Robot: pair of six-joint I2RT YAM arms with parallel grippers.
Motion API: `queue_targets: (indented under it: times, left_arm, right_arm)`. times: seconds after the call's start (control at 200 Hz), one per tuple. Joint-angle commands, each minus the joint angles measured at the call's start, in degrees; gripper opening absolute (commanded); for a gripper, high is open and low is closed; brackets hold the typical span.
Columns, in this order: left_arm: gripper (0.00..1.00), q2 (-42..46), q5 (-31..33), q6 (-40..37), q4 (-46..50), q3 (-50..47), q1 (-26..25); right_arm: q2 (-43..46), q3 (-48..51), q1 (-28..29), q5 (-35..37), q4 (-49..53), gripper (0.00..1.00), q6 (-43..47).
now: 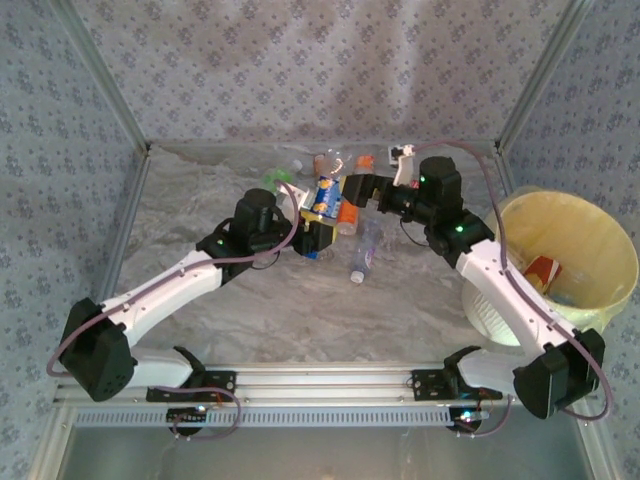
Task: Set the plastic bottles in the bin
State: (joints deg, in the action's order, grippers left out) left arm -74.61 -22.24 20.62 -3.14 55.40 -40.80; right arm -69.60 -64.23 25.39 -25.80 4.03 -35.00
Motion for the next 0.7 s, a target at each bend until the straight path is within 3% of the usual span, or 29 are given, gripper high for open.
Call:
queue_targets:
  times: [0.0, 0.305, 0.435, 0.48, 0.57, 0.694]
  left_arm:
    - [0.5, 1.0, -7.7, 1.0, -5.3, -0.8, 0.7]
    - [0.49, 0.4, -12.7, 2.9, -9.5, -1.3, 1.2]
    - [0.49, -0.1, -13.5, 3.3, -10.6, -1.3, 1.1]
    - [0.49, -0.5, -14.2, 3.5, -11.0, -1.3, 1.1]
    - [0.49, -1.0, -15.0, 3.8, -11.4, -1.3, 1.1]
    - [0.53, -1.2, -14.3, 3.9, -10.7, -1.2, 1.1]
  right_arm:
    - [-1.6, -2.2, 1.3, -2.2, -4.1, 1.0, -0.4]
    - [-3.9, -2.6, 4.0, -0.7, -7.5, 1.0, -0.6]
    - [-5.5, -3.2, 4.5, 1.7, -5.6, 0.95, -0.6]
    - [-5.8, -2.9, 4.8, 2.1, -6.4, 0.91, -2.2]
    - [-5.9, -2.5, 5.0, 2.9, -8.6, 0.72, -4.6]
    - [-5.1, -1.9, 5.1, 3.3, -10.4, 0.61, -5.9]
